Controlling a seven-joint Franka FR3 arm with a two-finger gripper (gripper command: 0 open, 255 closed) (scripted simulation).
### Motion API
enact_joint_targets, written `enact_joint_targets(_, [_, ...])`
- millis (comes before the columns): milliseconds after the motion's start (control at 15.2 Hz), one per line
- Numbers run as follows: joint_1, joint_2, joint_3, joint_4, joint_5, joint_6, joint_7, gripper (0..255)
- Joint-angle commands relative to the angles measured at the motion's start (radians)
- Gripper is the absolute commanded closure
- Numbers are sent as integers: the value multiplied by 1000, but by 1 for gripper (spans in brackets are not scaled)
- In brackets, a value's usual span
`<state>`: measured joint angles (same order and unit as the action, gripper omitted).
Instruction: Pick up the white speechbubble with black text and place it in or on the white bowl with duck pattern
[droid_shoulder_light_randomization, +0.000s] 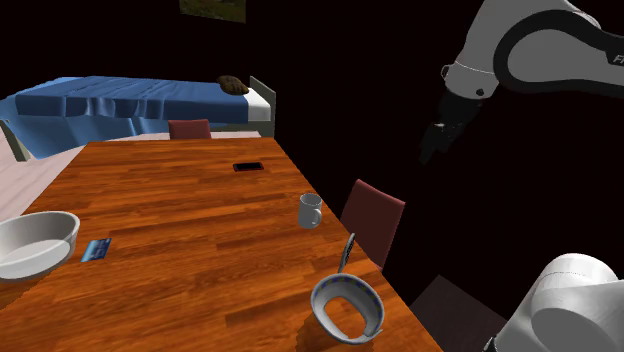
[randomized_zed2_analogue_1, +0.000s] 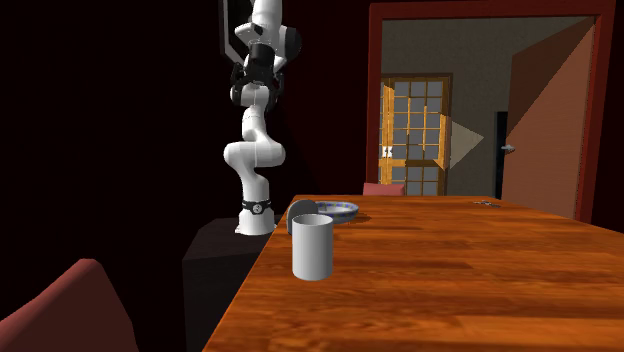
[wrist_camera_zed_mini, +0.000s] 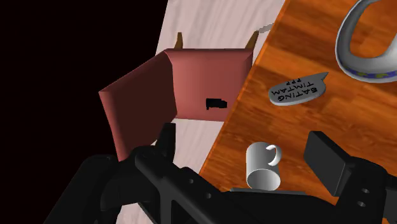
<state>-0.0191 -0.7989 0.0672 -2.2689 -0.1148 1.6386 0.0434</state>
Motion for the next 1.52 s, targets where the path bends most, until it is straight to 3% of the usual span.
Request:
enact_joint_targets(0, [0, 0, 0, 0, 0, 0, 0, 0])
enact_joint_targets(726, [-105, 356, 83, 11, 270, 50, 537, 0])
enact_joint_targets(1452, [-139, 697, 91, -4, 603, 239, 922, 0])
